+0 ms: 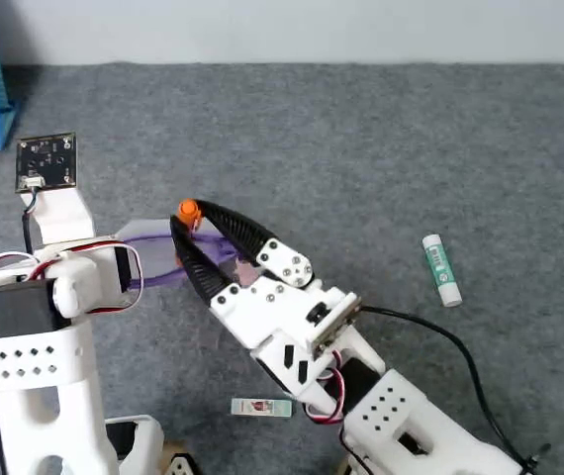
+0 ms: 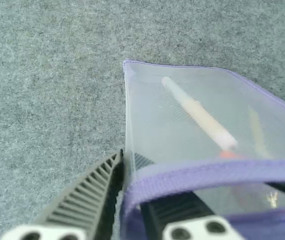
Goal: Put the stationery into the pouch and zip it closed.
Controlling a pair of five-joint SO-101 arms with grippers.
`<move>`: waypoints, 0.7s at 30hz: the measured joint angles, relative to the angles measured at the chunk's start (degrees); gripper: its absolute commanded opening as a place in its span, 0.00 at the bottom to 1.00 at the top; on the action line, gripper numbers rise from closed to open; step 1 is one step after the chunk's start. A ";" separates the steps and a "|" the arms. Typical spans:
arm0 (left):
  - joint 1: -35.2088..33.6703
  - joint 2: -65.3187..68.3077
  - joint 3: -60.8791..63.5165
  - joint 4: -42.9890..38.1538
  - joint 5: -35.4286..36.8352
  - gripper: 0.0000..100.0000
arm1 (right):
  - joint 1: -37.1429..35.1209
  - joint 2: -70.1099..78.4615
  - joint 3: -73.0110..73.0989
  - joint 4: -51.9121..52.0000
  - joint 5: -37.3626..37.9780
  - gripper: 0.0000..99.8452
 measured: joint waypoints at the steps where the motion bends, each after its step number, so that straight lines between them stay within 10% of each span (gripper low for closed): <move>1: 0.00 0.00 0.00 0.00 0.00 0.01 | -0.62 -1.41 0.00 2.20 0.26 0.09; 12: 0.00 0.00 0.00 0.00 0.00 0.01 | -3.52 -19.43 0.00 32.26 0.44 0.15; 21: -3.96 0.00 0.00 0.00 0.00 0.01 | 11.16 -25.41 -9.41 63.56 -10.73 0.13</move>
